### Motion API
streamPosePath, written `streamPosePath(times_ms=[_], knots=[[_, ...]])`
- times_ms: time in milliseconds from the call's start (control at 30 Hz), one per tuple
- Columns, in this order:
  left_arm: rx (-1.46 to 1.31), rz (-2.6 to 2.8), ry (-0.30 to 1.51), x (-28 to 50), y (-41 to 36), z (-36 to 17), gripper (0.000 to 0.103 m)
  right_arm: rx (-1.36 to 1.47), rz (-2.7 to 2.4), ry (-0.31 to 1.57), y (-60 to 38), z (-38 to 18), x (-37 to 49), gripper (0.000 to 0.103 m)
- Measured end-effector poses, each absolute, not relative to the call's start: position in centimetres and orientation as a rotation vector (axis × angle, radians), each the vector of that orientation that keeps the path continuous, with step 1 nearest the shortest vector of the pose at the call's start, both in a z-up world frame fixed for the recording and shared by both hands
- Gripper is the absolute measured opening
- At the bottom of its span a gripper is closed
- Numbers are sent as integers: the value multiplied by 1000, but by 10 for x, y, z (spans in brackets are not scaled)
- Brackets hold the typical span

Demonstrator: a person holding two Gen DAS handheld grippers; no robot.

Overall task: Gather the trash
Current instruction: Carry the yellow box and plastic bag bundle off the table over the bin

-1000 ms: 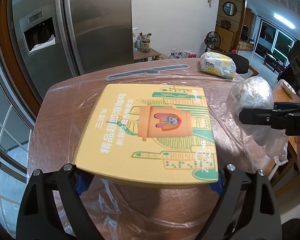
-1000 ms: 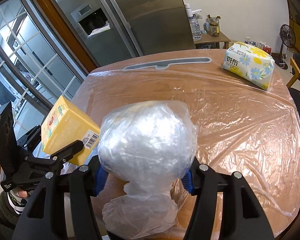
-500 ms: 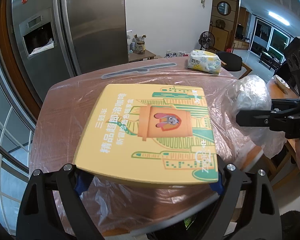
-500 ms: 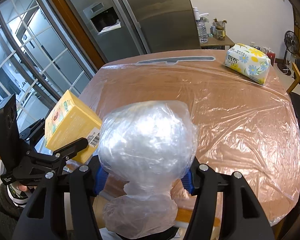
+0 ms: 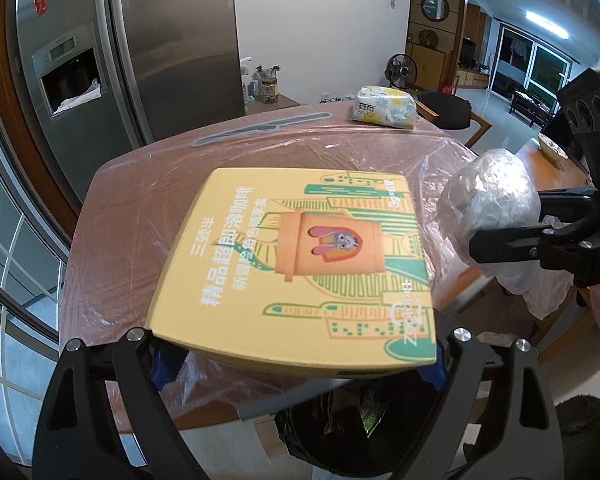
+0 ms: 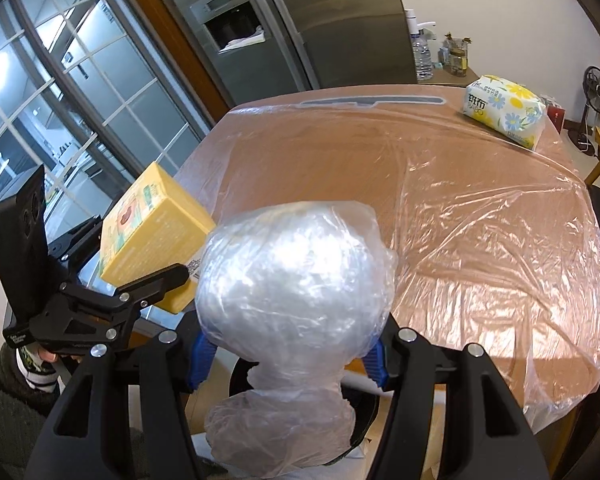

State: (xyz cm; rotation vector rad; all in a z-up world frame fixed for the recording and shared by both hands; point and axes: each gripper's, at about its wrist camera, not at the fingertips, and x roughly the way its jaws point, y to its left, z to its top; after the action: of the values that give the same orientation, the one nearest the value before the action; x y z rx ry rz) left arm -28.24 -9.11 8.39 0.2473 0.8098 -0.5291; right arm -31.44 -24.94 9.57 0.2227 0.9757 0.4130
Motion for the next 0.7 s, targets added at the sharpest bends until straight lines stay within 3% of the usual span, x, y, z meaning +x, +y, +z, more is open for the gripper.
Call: streamPosePath(times_ms=[700], knots=[[345, -636, 911, -349, -91, 59, 91, 157, 463, 1119, -238, 56, -377, 58]])
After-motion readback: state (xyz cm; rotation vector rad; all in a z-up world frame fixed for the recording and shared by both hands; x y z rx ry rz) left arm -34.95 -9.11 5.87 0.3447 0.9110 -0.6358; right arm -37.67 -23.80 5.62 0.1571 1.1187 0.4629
